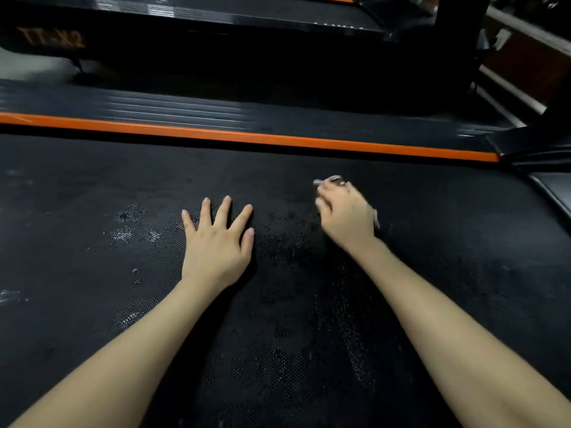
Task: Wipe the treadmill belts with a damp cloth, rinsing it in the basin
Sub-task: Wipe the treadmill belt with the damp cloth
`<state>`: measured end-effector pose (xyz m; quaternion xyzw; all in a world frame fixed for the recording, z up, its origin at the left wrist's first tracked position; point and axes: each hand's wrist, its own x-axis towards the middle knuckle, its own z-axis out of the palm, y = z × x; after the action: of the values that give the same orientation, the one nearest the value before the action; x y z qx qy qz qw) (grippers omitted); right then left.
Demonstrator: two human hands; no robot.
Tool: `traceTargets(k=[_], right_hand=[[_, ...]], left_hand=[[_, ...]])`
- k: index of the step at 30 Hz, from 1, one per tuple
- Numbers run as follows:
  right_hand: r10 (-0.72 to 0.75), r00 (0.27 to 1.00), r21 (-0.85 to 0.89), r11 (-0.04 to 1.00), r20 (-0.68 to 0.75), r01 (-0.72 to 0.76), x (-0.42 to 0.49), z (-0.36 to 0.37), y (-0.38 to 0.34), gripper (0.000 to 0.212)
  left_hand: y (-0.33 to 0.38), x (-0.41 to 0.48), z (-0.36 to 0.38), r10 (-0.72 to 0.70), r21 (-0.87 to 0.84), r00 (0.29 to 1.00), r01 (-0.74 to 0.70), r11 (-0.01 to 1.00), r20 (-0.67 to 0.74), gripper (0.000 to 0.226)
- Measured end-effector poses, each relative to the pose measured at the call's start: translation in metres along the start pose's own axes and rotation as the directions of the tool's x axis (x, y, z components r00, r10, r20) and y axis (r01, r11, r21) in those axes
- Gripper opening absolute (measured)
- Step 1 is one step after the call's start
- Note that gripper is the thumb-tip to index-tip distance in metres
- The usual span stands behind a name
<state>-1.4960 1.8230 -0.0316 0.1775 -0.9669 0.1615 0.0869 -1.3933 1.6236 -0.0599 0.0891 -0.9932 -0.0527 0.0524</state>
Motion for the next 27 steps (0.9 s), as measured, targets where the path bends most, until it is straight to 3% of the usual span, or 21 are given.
traceTargets(k=[4, 7, 8, 10, 12, 15, 18, 20, 24, 27], right_hand=[[-0.413, 0.909, 0.002, 0.911, 0.053, 0.413, -0.087, -0.013, -0.029, 0.031], [-0.585, 0.808, -0.021, 0.809, 0.076, 0.588, -0.085, -0.02, -0.012, 0.038], [-0.59, 0.803, -0.05, 0.802, 0.09, 0.595, -0.07, -0.018, -0.005, 0.037], [-0.471, 0.875, -0.062, 0.876, 0.109, 0.479, -0.03, -0.011, 0.004, 0.035], [-0.239, 0.965, -0.021, 0.97, 0.11, 0.243, 0.007, -0.003, 0.008, 0.035], [-0.048, 0.999, -0.002, 0.999, 0.007, 0.048, 0.033, -0.004, 0.009, 0.036], [-0.107, 0.993, -0.09, 0.991, -0.053, 0.101, 0.019, -0.01, 0.012, 0.065], [-0.196, 0.98, -0.132, 0.972, 0.019, 0.197, 0.005, -0.006, 0.018, 0.076], [-0.234, 0.972, -0.072, 0.97, -0.008, 0.233, 0.023, -0.006, 0.043, 0.043], [-0.043, 0.996, -0.046, 0.998, -0.078, 0.04, 0.054, -0.004, 0.059, 0.035]], left_hand=[[-0.001, 0.001, 0.003, 0.01, 0.002, 1.0, -0.01, 1.0, -0.022, 0.067], [-0.001, 0.0, 0.003, 0.009, 0.007, 1.0, -0.009, 1.0, -0.019, 0.067], [-0.001, 0.0, 0.003, 0.008, 0.007, 1.0, -0.008, 1.0, -0.018, 0.068], [-0.001, 0.0, 0.003, 0.005, 0.002, 1.0, -0.005, 1.0, -0.014, 0.068], [-0.001, 0.0, 0.004, 0.003, -0.012, 1.0, -0.003, 1.0, -0.015, 0.068], [-0.002, 0.0, 0.002, 0.004, -0.018, 1.0, -0.005, 1.0, -0.026, 0.067], [-0.001, 0.0, 0.001, 0.008, -0.011, 1.0, -0.008, 1.0, -0.023, 0.066], [-0.001, 0.0, 0.002, 0.008, -0.011, 1.0, -0.008, 1.0, -0.022, 0.067], [-0.002, 0.0, 0.003, 0.014, -0.014, 0.999, -0.014, 1.0, -0.03, 0.067], [-0.001, 0.0, 0.002, 0.012, -0.005, 0.999, -0.012, 1.0, -0.036, 0.065]])
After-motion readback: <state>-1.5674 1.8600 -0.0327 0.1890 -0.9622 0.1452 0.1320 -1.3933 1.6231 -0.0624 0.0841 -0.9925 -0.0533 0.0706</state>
